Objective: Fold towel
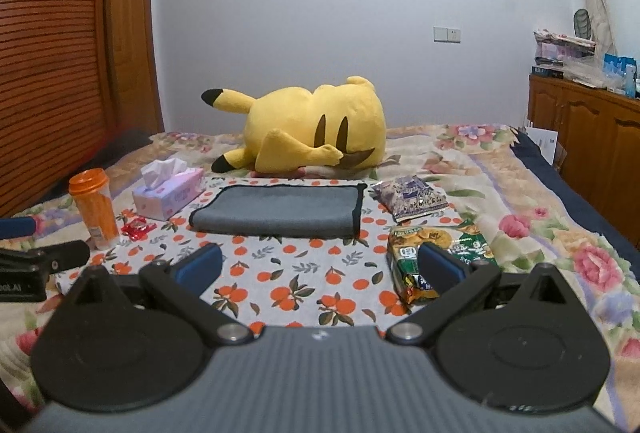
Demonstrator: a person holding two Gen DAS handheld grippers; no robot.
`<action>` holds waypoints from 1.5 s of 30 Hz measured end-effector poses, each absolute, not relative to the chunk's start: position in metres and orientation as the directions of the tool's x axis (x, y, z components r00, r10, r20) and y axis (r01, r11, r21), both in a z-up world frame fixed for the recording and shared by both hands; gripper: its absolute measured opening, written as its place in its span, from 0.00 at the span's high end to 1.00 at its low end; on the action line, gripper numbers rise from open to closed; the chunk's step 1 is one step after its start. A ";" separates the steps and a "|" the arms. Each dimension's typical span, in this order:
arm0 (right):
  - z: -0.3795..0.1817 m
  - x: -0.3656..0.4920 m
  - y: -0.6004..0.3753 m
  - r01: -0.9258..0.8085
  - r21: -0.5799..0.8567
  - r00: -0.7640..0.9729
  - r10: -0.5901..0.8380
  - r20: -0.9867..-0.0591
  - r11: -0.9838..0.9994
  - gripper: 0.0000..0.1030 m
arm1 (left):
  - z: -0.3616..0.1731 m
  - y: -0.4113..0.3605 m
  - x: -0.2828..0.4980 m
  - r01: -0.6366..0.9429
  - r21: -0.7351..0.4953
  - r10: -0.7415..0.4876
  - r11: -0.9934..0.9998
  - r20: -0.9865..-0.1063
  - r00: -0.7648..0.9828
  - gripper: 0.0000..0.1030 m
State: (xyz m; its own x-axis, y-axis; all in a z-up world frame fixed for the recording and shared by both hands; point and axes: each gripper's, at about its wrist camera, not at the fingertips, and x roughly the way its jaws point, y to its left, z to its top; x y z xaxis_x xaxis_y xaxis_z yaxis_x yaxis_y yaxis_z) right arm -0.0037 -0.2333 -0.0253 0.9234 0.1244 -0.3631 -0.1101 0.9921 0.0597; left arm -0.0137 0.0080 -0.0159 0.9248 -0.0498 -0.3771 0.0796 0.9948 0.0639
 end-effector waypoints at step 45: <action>-0.024 -0.006 -0.237 -0.089 0.061 0.936 0.105 -0.335 0.994 0.00 | -0.017 0.006 -0.017 0.080 0.085 -0.044 0.993 -0.355 0.934 0.00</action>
State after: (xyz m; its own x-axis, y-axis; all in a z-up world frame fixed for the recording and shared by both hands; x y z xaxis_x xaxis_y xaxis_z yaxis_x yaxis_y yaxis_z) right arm -0.0059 -0.2371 -0.0237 0.9363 0.1048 -0.3353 -0.0894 0.9941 0.0611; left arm -0.0168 0.0061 -0.0166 0.9337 -0.0444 -0.3552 0.0797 0.9932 0.0854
